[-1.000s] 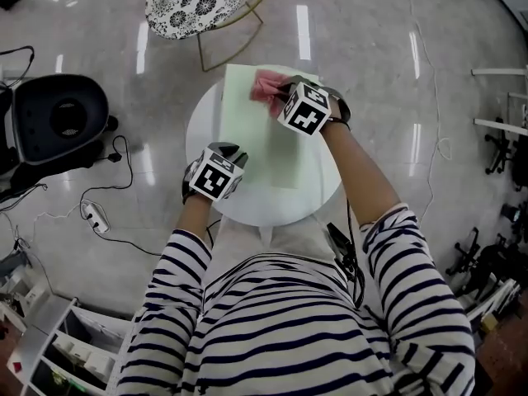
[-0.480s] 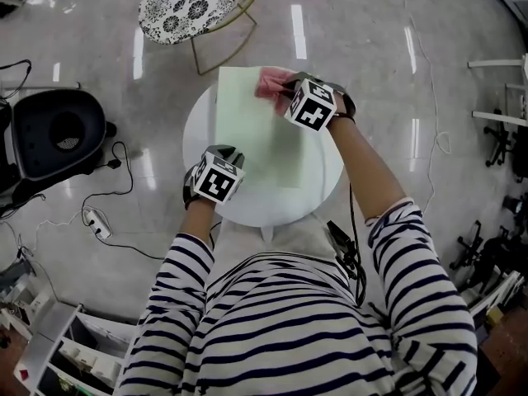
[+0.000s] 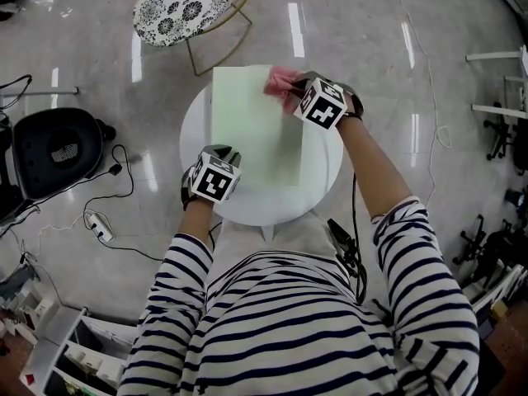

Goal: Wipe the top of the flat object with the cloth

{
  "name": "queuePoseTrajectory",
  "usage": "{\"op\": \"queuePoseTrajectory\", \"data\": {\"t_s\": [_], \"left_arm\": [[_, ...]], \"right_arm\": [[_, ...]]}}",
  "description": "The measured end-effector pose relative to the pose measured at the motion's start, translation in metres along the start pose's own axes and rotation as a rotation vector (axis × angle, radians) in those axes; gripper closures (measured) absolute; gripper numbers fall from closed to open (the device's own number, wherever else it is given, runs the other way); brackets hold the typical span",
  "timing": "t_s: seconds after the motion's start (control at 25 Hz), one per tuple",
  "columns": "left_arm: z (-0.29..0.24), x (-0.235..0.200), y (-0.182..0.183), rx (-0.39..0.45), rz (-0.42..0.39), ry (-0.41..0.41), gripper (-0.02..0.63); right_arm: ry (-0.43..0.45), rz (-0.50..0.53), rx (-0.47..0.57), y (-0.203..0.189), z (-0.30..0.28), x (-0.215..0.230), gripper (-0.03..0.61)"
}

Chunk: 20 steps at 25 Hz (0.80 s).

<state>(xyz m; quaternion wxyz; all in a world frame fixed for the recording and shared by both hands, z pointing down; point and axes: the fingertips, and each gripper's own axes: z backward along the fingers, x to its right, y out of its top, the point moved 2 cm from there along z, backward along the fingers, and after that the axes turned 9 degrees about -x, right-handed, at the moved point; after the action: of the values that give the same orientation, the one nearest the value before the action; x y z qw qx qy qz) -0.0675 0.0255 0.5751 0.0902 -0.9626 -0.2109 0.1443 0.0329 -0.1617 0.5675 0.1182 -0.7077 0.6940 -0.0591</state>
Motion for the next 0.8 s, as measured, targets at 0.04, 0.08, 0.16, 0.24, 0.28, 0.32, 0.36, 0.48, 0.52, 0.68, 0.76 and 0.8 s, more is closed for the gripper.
{"op": "queuePoseTrajectory", "data": {"t_s": [0.04, 0.08, 0.16, 0.24, 0.28, 0.32, 0.36, 0.48, 0.52, 0.68, 0.76, 0.8], "left_arm": [[0.0, 0.0, 0.0, -0.003, 0.0, 0.001, 0.523], [0.0, 0.0, 0.0, -0.006, 0.0, 0.002, 0.523], [-0.001, 0.0, 0.001, -0.012, 0.001, 0.001, 0.523], [-0.002, -0.001, 0.001, -0.016, 0.0, 0.004, 0.523], [-0.002, -0.001, 0.0, -0.016, 0.0, 0.007, 0.523], [-0.003, -0.001, 0.0, -0.016, 0.001, 0.01, 0.523], [-0.003, -0.001, 0.0, -0.015, 0.003, 0.011, 0.523], [-0.005, -0.002, 0.001, -0.017, 0.006, 0.011, 0.523], [-0.005, -0.003, 0.001, -0.018, 0.005, 0.012, 0.523], [-0.006, -0.005, 0.002, -0.022, 0.004, 0.018, 0.525], [-0.006, -0.005, 0.003, -0.025, 0.002, 0.022, 0.525], [-0.006, -0.005, 0.003, -0.027, 0.0, 0.024, 0.525]], "right_arm": [[0.0, 0.006, 0.0, 0.0, 0.0, -0.001, 0.528], [0.004, 0.01, -0.001, -0.001, 0.001, -0.003, 0.528], [0.019, 0.015, -0.002, -0.003, 0.0, -0.01, 0.528], [0.037, 0.021, 0.0, -0.005, 0.0, -0.019, 0.528], [0.044, 0.025, 0.001, -0.007, 0.001, -0.025, 0.528], [0.051, 0.028, 0.003, -0.009, 0.001, -0.031, 0.528], [0.056, 0.032, 0.005, -0.011, 0.002, -0.038, 0.528], [0.072, 0.041, 0.01, -0.017, 0.002, -0.059, 0.528], [0.079, 0.045, 0.011, -0.018, 0.002, -0.066, 0.528], [0.106, 0.06, 0.009, -0.023, 0.004, -0.092, 0.528], [0.12, 0.062, 0.009, -0.025, 0.005, -0.104, 0.528], [0.127, 0.062, 0.009, -0.026, 0.005, -0.109, 0.528]]}}
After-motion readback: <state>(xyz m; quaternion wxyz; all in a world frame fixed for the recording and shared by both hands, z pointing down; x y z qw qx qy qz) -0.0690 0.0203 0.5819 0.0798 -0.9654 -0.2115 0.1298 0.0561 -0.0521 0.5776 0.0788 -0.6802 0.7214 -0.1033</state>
